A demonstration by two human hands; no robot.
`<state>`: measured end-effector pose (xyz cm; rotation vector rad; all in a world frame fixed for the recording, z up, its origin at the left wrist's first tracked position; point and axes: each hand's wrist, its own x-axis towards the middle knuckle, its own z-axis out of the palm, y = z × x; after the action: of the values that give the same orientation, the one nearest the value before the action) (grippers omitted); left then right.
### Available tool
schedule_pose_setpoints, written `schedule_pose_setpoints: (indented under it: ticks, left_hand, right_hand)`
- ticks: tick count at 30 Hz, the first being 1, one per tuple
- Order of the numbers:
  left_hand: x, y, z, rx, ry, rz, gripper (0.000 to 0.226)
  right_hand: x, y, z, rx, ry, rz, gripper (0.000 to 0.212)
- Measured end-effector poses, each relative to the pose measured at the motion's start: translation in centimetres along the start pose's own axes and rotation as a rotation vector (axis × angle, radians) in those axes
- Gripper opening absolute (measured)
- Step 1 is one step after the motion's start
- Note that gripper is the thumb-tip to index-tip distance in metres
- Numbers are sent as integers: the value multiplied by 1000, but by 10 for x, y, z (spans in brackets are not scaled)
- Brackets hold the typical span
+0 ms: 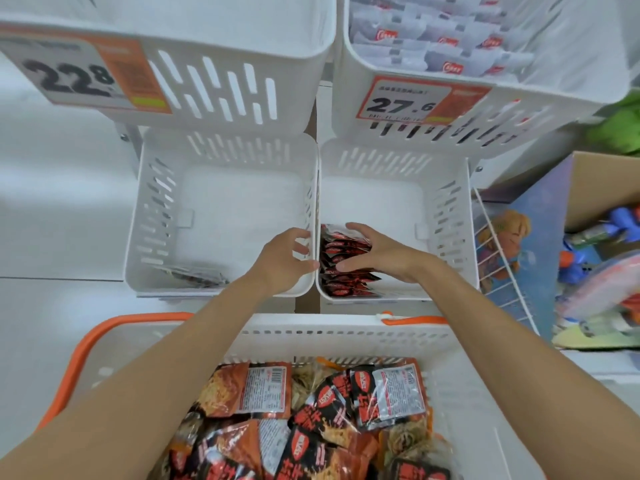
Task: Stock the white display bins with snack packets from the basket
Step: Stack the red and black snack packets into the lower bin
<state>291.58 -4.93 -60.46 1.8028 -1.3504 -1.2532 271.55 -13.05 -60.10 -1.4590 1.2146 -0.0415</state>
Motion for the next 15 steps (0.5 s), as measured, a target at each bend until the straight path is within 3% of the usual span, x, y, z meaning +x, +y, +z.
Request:
schedule_pose_setpoints:
  ticks: [4, 10, 13, 15]
  left_hand:
    - [-23, 7, -9, -48, 99, -4, 47]
    - [-104, 24, -11, -95, 67, 133, 27]
    - [-147, 13, -13, -75, 32, 131, 25]
    - [-170, -4, -16, -64, 38, 93, 24]
  right_hand:
    - [-33, -18, 3, -112, 168, -41, 90]
    - [-136, -21, 58, -213, 460, -387, 70]
    - [-181, -2, 92, -212, 430, -368, 61]
    - [-197, 24, 102, -297, 329, -256, 55]
